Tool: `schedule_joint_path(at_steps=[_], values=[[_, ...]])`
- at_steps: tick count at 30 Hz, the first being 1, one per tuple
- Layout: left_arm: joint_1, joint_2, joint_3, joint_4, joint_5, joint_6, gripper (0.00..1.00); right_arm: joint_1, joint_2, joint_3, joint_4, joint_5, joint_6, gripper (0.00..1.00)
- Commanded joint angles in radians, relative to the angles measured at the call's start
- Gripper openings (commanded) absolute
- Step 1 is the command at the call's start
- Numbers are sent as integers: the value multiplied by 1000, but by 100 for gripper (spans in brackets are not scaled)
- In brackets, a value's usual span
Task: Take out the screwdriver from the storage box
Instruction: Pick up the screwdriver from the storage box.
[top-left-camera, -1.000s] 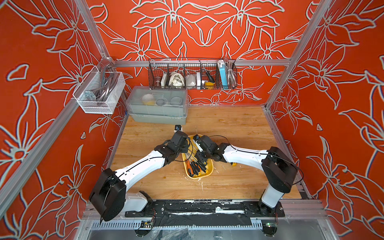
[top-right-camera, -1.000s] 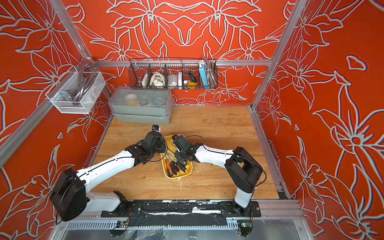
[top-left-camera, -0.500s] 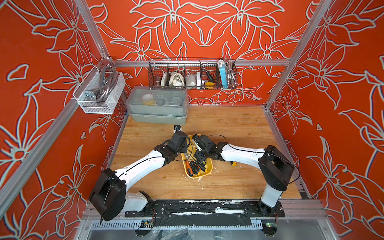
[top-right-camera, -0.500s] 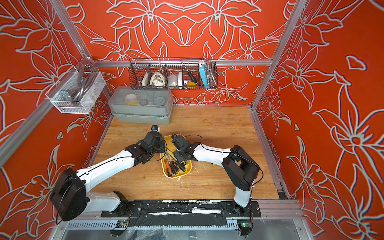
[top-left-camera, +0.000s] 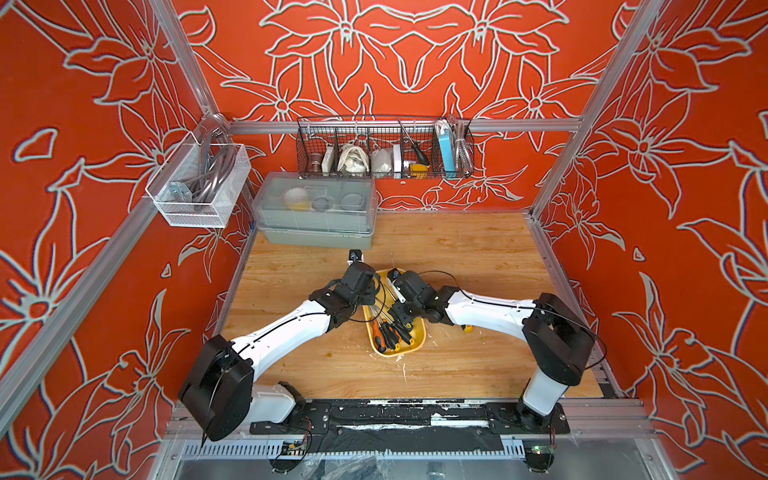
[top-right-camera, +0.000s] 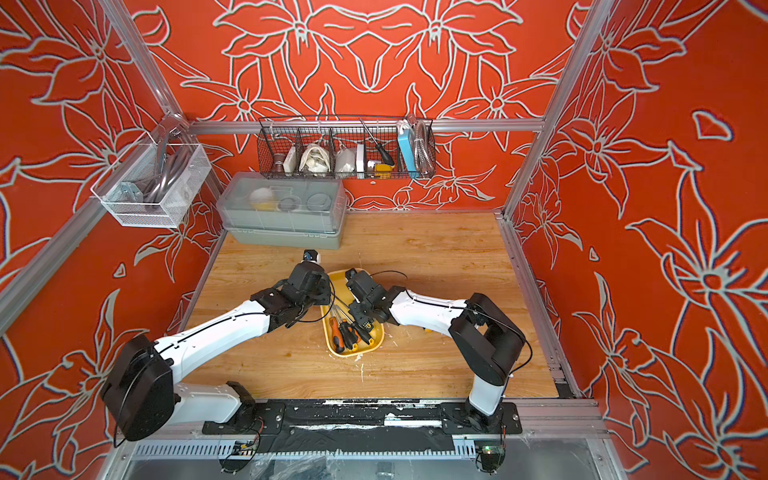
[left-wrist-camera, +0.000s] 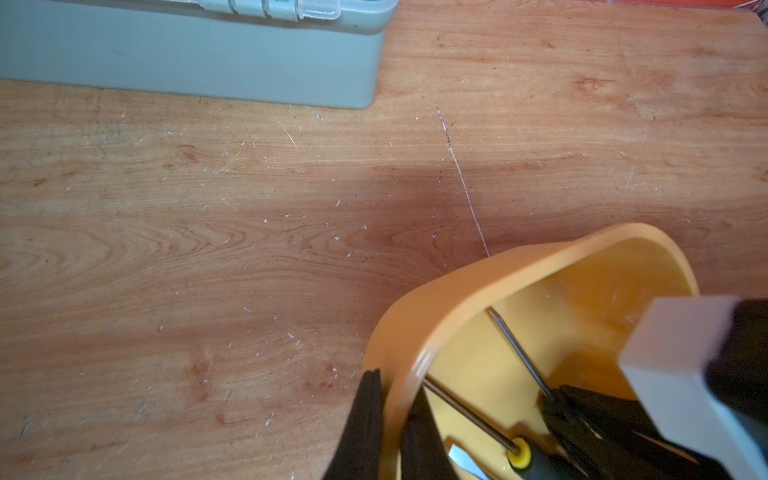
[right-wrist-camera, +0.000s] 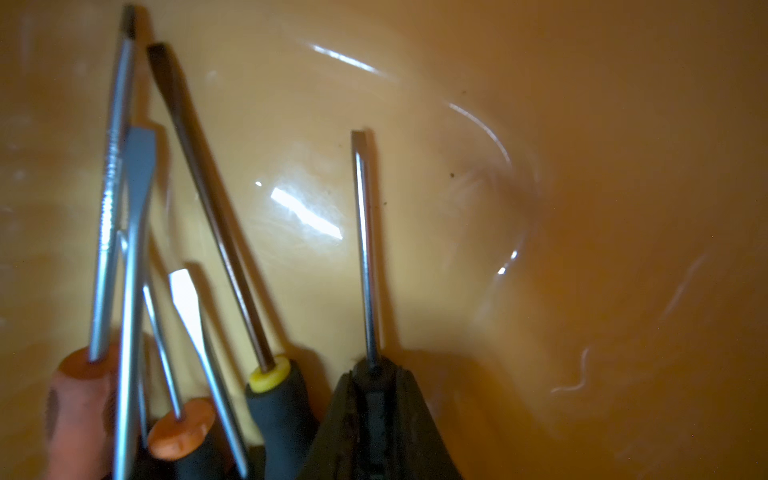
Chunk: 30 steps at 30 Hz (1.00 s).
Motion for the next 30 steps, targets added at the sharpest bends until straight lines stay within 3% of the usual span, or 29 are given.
schedule_joint_path(at_steps=[1, 9, 18, 24, 30], values=[[-1, -4, 17, 36, 3, -2, 0, -14, -60, -49, 48, -16, 22, 0], [-1, -5, 17, 33, -3, -1, 0, -15, -190, -171, 185, -69, 17, 0], [-1, -12, 15, 27, -7, 1, 0, -36, -328, -199, 177, -105, 41, 0], [-1, -9, 18, 27, -5, 2, 0, -112, -508, -205, 25, -107, 40, 0], [-1, -4, 20, 27, -6, 0, 0, -264, -604, -137, -299, -72, -29, 0]])
